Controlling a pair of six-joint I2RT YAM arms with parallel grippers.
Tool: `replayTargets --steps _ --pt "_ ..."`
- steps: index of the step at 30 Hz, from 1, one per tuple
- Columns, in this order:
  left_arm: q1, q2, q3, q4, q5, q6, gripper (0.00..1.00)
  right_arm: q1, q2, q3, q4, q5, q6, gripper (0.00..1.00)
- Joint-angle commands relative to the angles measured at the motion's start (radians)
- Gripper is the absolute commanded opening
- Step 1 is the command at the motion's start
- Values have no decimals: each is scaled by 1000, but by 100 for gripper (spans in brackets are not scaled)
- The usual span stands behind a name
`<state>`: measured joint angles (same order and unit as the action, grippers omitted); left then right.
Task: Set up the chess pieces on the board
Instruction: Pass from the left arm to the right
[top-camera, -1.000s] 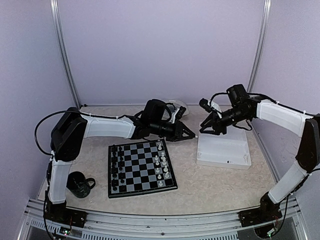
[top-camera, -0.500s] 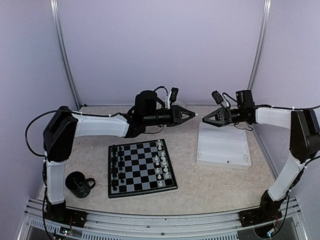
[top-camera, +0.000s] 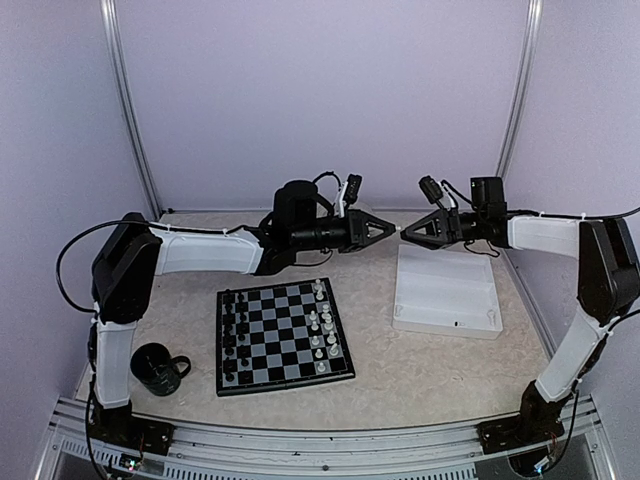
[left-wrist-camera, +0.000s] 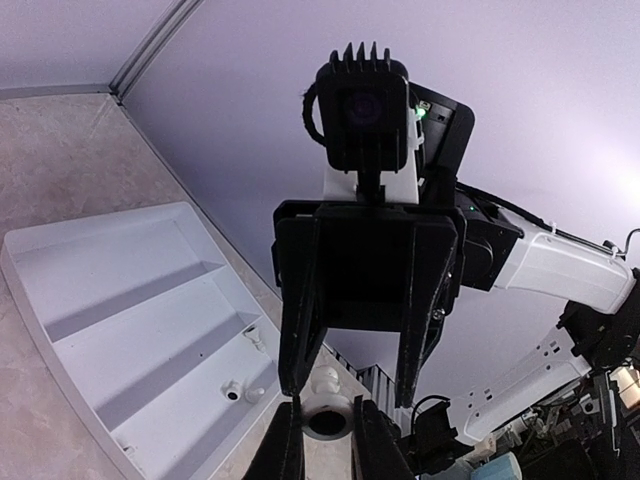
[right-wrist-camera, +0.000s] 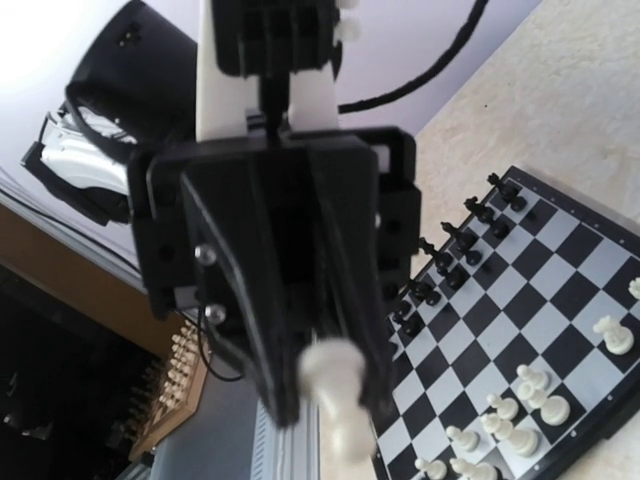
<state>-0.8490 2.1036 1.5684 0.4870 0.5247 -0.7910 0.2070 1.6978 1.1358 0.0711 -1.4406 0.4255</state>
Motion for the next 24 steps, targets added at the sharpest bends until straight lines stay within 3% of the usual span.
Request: replayTargets --steps 1,19,24 --pt "-13 34 42 20 30 -11 11 16 33 32 27 -19 16 40" --pt "-12 67 81 -12 44 -14 12 22 40 29 62 -43 24 9" --pt "-8 50 57 -46 30 4 30 20 43 90 -79 -8 -105 5"
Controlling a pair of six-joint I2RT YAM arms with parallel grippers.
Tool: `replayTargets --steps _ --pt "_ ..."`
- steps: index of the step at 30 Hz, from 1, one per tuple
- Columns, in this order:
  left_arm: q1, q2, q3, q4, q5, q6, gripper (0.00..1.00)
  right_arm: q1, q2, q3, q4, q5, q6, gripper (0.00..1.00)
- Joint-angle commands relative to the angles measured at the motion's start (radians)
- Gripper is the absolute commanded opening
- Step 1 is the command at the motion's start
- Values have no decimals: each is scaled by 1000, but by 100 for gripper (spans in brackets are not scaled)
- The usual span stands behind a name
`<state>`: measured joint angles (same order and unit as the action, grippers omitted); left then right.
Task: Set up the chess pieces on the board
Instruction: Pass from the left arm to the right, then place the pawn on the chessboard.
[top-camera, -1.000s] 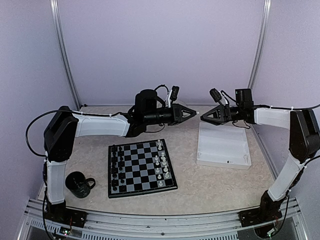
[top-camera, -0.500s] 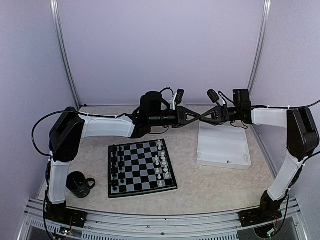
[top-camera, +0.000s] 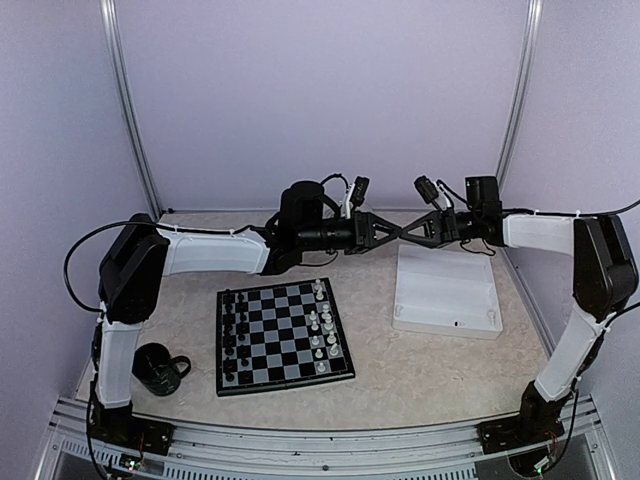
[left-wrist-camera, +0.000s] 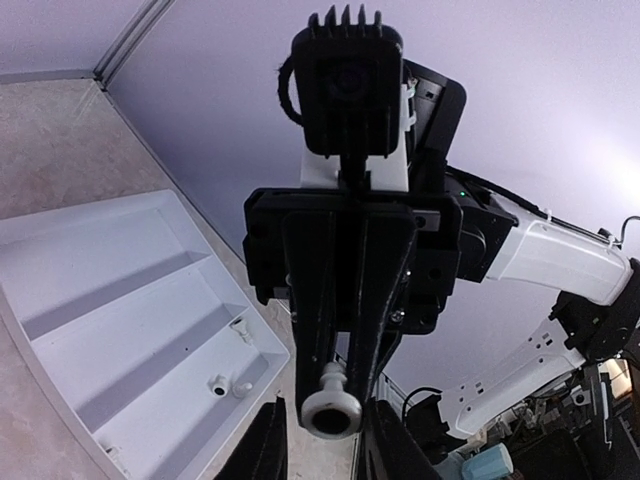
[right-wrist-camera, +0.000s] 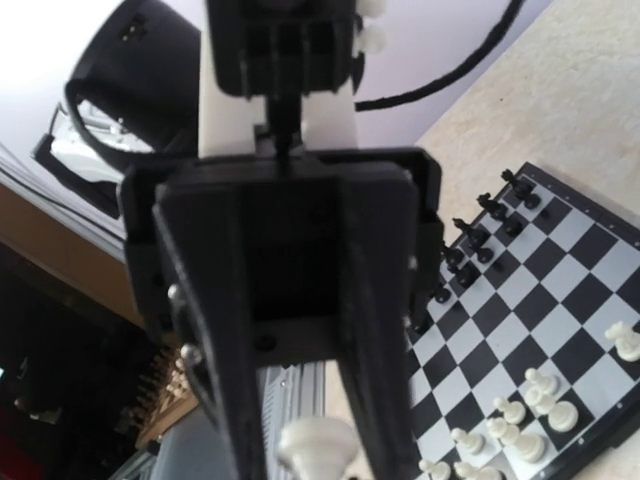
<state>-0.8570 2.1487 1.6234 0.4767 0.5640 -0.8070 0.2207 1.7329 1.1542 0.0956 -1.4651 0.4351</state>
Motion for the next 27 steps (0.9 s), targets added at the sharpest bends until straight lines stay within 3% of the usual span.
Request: replayTargets --steps 1,7,12,17,27 --pt "3 -5 -12 -38 -14 24 32 6 8 92 -175 36 -167 5" --pt "40 -117 -112 -121 -36 95 41 24 11 248 -564 267 -549 4" --pt "81 -258 -132 -391 -165 300 43 148 27 358 -741 645 -766 4" --pt "132 -419 -213 -552 -347 401 45 301 85 445 -817 915 -886 4" --pt "183 -700 -481 -510 -496 389 48 536 321 692 -954 1219 -1002 4"
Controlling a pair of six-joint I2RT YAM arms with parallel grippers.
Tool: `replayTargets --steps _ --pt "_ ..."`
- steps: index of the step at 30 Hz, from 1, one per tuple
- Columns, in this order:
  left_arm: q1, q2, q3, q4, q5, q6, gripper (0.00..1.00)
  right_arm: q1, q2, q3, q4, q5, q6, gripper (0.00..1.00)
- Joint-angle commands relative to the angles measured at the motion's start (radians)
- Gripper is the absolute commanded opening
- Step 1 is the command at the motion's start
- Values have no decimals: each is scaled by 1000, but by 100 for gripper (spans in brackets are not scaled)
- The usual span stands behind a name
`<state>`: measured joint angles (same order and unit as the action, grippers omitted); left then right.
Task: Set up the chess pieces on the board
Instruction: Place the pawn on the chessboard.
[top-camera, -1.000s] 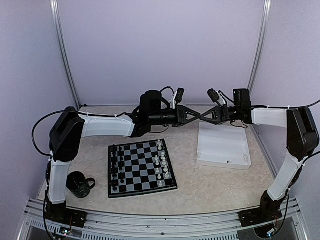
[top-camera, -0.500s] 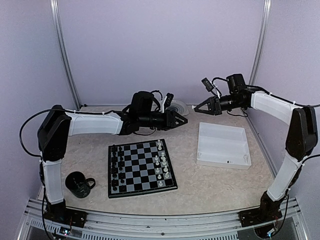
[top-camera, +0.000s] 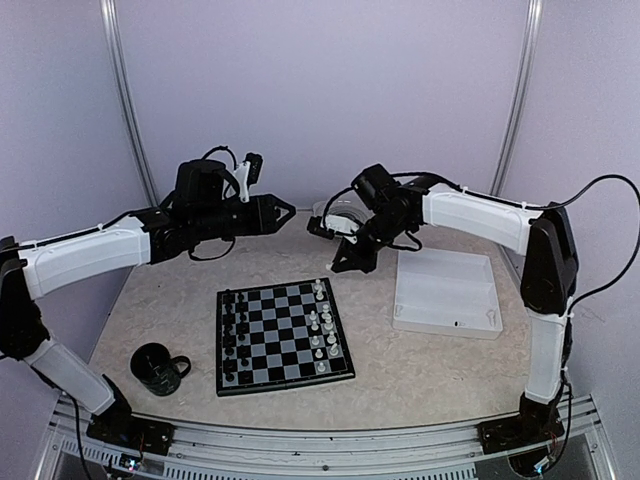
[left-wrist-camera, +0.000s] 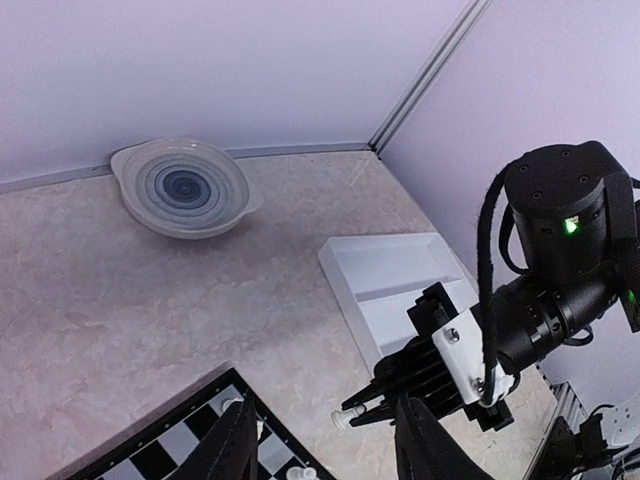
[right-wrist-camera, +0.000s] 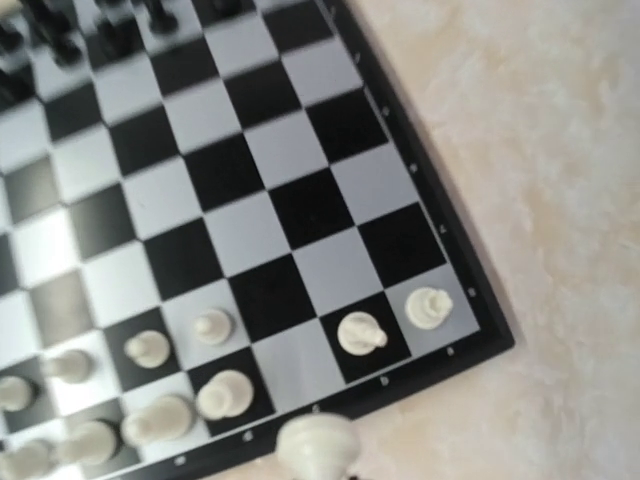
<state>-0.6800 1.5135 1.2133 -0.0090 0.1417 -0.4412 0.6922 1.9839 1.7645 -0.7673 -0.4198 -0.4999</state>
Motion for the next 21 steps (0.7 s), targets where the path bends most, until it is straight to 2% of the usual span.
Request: replayTargets --steps 1,6,14,21 --pt "7 -78 -88 -18 -77 24 48 79 93 100 -99 200 -72 5" --pt "8 -129 -165 1 -75 13 48 130 183 170 -116 297 -79 5" --pt "8 -192 -256 53 -65 -18 48 188 296 291 -135 321 -90 5" --pt "11 -264 -303 21 -169 -28 48 227 369 325 -125 367 -98 6"
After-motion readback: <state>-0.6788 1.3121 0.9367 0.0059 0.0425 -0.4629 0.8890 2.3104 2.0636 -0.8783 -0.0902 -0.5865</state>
